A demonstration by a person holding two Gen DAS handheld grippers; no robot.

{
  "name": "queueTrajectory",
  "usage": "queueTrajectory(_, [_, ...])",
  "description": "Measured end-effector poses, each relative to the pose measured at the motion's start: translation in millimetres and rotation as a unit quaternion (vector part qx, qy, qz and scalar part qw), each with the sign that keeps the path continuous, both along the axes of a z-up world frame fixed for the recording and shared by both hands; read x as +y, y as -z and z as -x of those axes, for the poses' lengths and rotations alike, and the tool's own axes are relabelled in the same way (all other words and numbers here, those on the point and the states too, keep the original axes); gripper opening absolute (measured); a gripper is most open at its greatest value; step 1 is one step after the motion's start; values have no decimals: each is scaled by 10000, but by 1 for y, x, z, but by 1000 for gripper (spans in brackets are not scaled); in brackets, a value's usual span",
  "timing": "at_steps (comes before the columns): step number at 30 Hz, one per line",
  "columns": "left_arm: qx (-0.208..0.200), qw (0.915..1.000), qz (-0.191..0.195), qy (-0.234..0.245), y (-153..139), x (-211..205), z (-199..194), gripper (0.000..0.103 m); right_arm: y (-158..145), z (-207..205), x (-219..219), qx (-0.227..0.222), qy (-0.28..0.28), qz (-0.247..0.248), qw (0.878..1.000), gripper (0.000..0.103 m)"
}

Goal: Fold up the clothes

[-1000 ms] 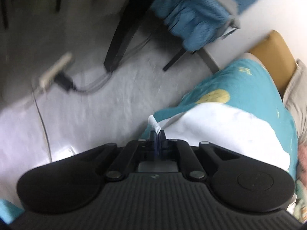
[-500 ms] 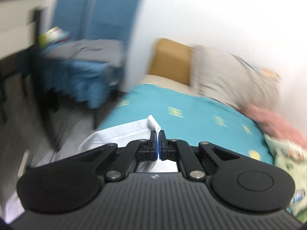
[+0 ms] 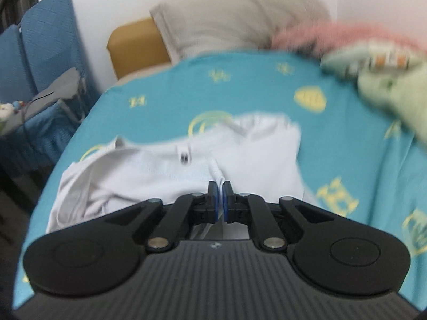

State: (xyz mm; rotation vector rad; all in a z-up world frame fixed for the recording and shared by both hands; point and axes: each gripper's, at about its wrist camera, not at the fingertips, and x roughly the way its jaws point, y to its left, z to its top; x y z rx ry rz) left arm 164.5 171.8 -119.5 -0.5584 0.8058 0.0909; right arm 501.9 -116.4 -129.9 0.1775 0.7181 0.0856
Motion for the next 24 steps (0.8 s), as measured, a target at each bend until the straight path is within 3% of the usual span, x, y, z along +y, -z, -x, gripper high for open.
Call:
queueTrajectory(1, [18, 10000, -63, 41, 1, -3, -1, 96, 1, 3, -4, 90, -51, -130, 9999, 18])
queueTrajectory(3, [10, 9998, -180, 124, 1, -8, -2, 96, -7, 16, -9, 83, -169, -395, 9990, 73])
queueTrajectory(4, [-8, 9996, -231, 171, -1, -9, 0, 96, -14, 25, -10, 10, -196, -475, 9987, 80])
queueTrajectory(10, [-8, 9979, -460, 455, -13, -20, 11, 95, -78, 105, -7, -347, -585, -425, 9968, 79])
queueTrajectory(12, [8, 9973, -535, 508, -19, -21, 17, 94, -96, 147, -14, -544, -614, -429, 9957, 79])
queueTrajectory(15, [24, 9979, -413, 497, -28, -15, 30, 92, -111, 214, -32, -465, -740, -664, 9940, 79])
queueTrajectory(19, [120, 9990, -136, 398, -36, -5, 49, 90, -117, 298, -57, -204, -783, -741, 9940, 79])
queueTrajectory(24, [610, 9973, 203, 362, -31, 0, 66, 83, -100, 369, -89, 140, -584, -1097, 9921, 80])
